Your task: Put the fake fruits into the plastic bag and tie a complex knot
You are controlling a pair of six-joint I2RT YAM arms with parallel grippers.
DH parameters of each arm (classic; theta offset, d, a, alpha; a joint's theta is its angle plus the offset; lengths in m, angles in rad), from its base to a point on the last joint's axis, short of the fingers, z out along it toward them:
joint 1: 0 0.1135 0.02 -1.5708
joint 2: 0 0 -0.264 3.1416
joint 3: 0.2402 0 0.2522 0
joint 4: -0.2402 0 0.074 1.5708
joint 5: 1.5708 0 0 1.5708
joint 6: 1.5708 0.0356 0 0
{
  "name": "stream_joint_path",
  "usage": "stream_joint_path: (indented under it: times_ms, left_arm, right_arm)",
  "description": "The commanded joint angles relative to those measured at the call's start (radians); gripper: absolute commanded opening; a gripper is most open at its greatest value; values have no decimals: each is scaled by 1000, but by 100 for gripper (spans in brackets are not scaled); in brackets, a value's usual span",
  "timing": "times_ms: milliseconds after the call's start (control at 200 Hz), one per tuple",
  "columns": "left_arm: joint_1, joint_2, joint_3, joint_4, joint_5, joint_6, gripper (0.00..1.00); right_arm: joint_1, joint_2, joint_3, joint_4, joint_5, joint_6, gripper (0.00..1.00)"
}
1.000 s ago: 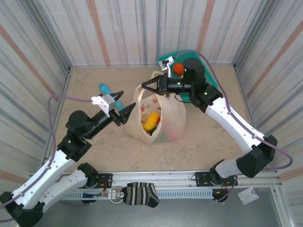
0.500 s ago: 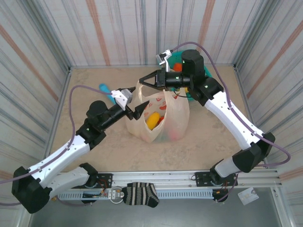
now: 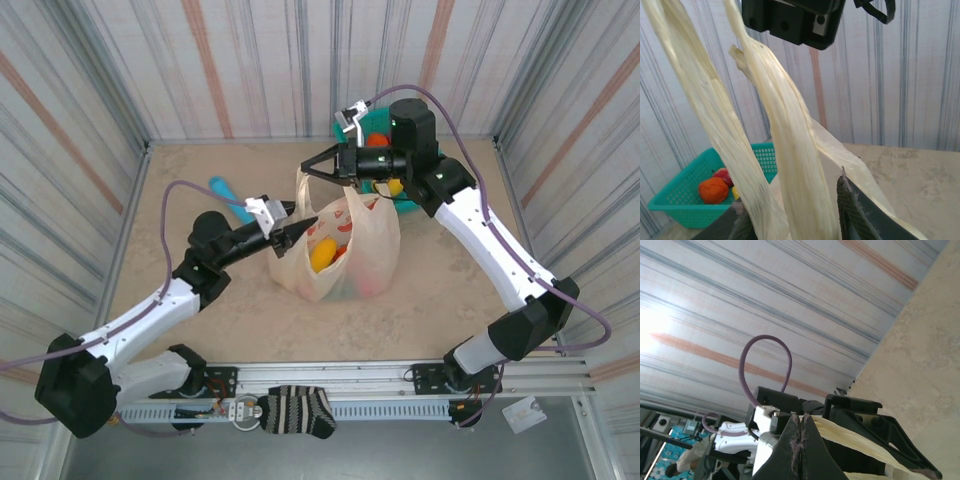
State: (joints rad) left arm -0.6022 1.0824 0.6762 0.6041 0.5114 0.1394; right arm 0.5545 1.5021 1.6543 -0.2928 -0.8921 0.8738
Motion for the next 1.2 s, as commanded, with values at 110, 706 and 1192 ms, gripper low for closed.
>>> stream_joint_path:
  times_ms: [110,706,1192]
  left_arm:
    - [-9,30,-4,33,44,27,36]
    - [26,119,14,195,67,-91,56]
    - [29,176,70,211,191,-112,0]
  right_arm:
    - [-13,6,8,33,-38,-7,0]
    - [-15,15,-60,186,-217,52,0]
    - [-22,52,-70,231,-299,71,0]
